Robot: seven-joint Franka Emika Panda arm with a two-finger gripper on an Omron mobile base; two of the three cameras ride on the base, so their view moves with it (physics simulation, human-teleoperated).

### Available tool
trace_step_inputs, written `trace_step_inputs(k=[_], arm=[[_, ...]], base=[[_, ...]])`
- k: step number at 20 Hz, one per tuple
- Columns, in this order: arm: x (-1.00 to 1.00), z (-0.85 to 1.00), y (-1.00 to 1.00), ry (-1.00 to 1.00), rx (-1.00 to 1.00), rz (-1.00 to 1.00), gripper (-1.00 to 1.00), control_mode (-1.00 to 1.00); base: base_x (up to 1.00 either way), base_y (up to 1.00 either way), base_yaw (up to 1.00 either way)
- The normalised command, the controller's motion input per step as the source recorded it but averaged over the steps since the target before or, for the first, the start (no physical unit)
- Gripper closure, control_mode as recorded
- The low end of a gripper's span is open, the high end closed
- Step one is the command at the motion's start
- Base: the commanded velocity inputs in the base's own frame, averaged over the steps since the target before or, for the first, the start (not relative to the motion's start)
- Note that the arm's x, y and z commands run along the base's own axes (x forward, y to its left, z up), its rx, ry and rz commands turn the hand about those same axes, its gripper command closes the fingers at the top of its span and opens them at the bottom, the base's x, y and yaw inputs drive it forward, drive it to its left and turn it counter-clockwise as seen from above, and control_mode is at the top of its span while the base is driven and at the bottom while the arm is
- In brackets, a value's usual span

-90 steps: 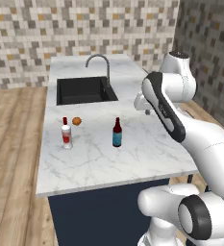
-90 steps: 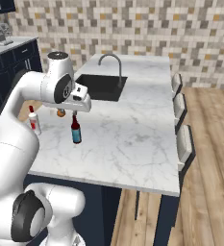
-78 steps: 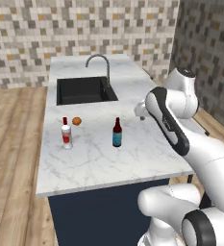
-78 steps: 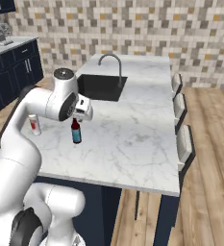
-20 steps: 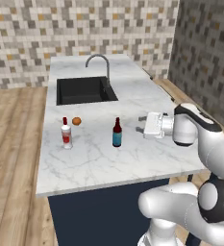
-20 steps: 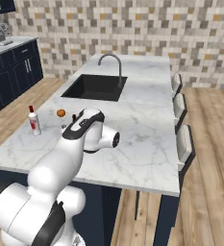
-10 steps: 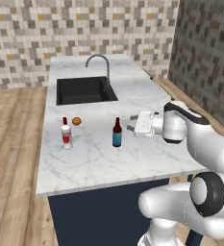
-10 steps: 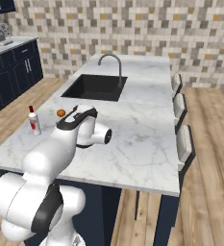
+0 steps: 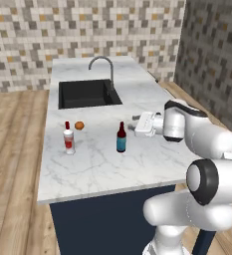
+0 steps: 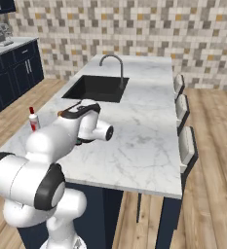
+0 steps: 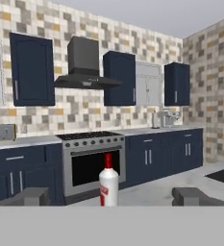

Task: Place the liquor and beer on the top shelf of the fridge to keep them out of children's reach, and place the tangerine on lower shelves for easy access.

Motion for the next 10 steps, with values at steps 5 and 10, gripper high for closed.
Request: trace_step_inputs(k=[5, 10], arm=[[0.35, -0.02, -0.03, 0.0, 0.0, 0.0, -1.0, -1.0], [0.31, -0.18, 0.0, 0.03, 0.0, 0.0, -1.0, -1.0]], base=[[0.0, 0.0, 0.0], [0.0, 0.0, 0.0]])
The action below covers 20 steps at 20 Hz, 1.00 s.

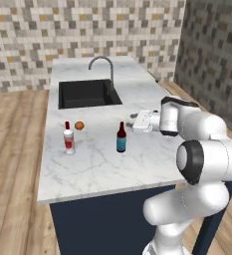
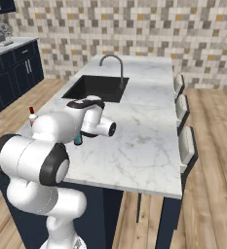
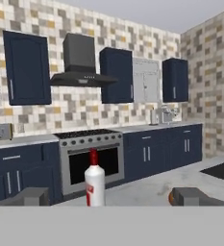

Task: Place the liquor and beer on the top shelf of the fridge to keep them out of children's reach, and place the tangerine on lower shelves for easy access.

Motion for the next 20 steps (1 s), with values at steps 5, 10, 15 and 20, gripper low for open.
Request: trace_step_inputs(k=[5, 10, 15, 20], arm=[[0.23, -0.28, 0.0, 0.05, 0.0, 0.0, -1.0, -1.0], [0.2, -0.33, 0.0, 0.05, 0.0, 0.0, -1.0, -1.0], [0.17, -0.32, 0.0, 0.03, 0.0, 0.0, -1.0, -1.0], [0.19, -0.26, 0.0, 0.03, 0.0, 0.0, -1.0, -1.0]], base=[[0.0, 0.0, 0.0], [0.0, 0.0, 0.0], [0.0, 0.0, 0.0], [0.0, 0.0, 0.0]])
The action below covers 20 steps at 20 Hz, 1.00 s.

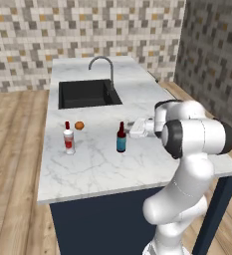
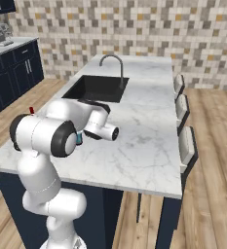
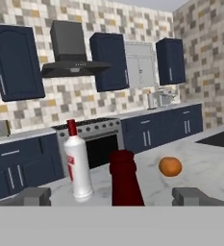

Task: Place the liquor and beer on the top shelf of the fridge to keep them out of children's reach, and place the tangerine on lower shelves for easy access.

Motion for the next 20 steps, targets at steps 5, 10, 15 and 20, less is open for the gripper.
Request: trace_step_inputs(k=[5, 10, 15, 20], arm=[[0.2, -0.22, 0.02, 0.02, 0.0, 0.0, -1.0, -1.0], [0.22, -0.17, 0.05, 0.01, 0.0, 0.0, -1.0, -1.0], [0.22, -0.12, 0.06, 0.01, 0.0, 0.0, -1.0, -1.0], [0.15, -0.04, 0.12, 0.01, 0.0, 0.0, -1.0, -1.0]], base=[[0.0, 0.0, 0.0], [0.0, 0.0, 0.0], [0.0, 0.0, 0.0], [0.0, 0.0, 0.0]])
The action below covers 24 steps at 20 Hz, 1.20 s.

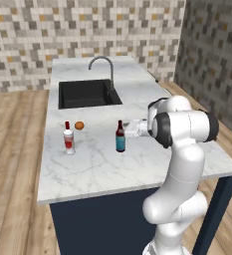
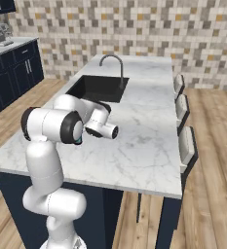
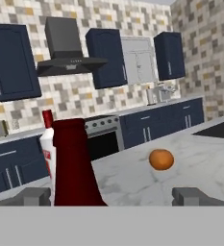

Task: Place the liquor and beer on the top shelf of the fridge to keep them out of children's reach, and place the tangerine on lower shelves for easy access.

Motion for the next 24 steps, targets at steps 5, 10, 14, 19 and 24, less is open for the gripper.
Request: trace_step_inputs(k=[5, 10, 14, 19, 24], arm=[[0.01, 0.0, 0.09, 0.01, 0.0, 0.0, -1.0, -1.0], [0.0, 0.0, 0.04, 0.0, 0.0, 0.0, -1.0, -1.0], [0.0, 0.0, 0.01, 0.0, 0.0, 0.0, -1.0, -1.0], [0.0, 0.0, 0.0, 0.0, 0.0, 0.0, -1.0, -1.0], [-0.07, 0.0, 0.0, 0.0, 0.0, 0.0, -1.0, -1.0]], base=[[0.0, 0.0, 0.0], [0.0, 0.0, 0.0], [0.0, 0.0, 0.0], [0.0, 0.0, 0.0], [0.0, 0.0, 0.0]])
